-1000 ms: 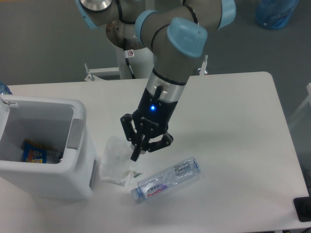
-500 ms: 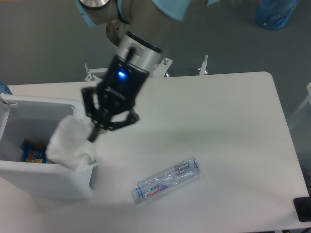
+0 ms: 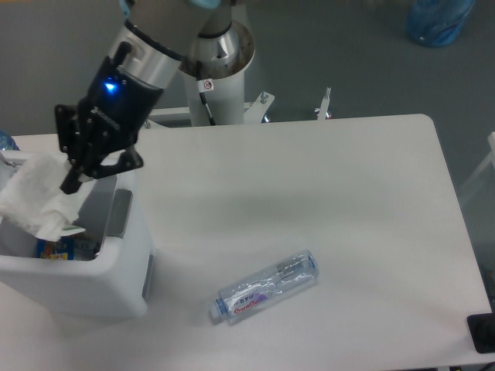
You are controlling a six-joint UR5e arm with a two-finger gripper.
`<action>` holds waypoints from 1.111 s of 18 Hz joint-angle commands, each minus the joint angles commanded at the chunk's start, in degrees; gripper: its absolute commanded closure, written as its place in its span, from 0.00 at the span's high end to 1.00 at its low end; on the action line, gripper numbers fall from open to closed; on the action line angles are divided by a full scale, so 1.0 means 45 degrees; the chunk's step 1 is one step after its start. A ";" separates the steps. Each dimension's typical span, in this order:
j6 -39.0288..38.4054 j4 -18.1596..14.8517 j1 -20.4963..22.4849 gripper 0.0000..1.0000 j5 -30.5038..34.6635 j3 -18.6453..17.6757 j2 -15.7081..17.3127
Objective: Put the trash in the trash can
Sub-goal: 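Lift the bag and carry it over the white trash bin, then open the gripper to drop the bag into the bin, then move the gripper back over the clear water bottle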
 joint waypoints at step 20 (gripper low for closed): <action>0.0176 0.0430 0.1949 1.00 -0.0058 0.0701 -0.1619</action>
